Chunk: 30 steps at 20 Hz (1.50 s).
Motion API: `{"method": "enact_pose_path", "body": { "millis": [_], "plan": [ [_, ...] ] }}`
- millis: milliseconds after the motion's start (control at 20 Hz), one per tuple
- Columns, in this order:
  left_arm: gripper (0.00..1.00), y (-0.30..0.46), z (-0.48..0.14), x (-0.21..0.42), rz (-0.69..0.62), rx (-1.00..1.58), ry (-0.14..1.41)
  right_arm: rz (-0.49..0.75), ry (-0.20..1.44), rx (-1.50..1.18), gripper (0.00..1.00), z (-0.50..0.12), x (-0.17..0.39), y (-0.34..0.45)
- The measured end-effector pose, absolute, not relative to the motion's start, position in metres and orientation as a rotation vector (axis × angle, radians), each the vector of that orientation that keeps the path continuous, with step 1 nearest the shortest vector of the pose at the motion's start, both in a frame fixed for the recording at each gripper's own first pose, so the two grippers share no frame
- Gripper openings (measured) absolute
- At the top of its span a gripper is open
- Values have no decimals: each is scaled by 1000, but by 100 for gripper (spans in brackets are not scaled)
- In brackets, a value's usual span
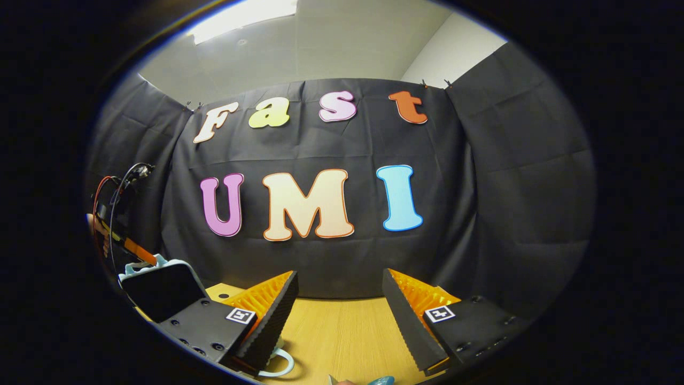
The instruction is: First open the suitcase, pack the skin care products into it, and then close the suitcase.
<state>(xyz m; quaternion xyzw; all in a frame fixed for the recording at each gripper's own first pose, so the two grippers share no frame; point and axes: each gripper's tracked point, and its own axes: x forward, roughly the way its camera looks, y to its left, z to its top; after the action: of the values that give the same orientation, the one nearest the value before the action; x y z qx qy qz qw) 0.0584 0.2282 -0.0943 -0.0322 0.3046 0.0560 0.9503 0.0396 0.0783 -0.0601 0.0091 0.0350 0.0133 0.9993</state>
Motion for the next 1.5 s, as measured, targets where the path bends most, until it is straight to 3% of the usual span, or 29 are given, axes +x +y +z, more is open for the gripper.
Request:
{"method": "enact_pose_path", "body": {
  "millis": [750, 1250, 1350, 1400, 1450, 1500],
  "plan": [
    [0, 394, -186, 65, 192, -215, 736, -22, 54, -28, 99, -66, 40, 157],
    [0, 459, -263, 47, 368, -165, 835, -34, 78, -49, 99, -69, 35, 155],
    [3, 474, -262, 46, 421, -58, 827, -34, 78, -69, 99, -69, 34, 149],
    [12, 484, -258, 49, 444, -1, 797, -35, 82, -74, 99, -69, 33, 147],
    [13, 490, -252, 53, 460, 28, 766, -34, 86, -75, 99, -70, 32, 144],
    [42, 492, -244, 57, 477, 43, 727, -34, 88, -73, 99, -70, 31, 141]
  ]
}}
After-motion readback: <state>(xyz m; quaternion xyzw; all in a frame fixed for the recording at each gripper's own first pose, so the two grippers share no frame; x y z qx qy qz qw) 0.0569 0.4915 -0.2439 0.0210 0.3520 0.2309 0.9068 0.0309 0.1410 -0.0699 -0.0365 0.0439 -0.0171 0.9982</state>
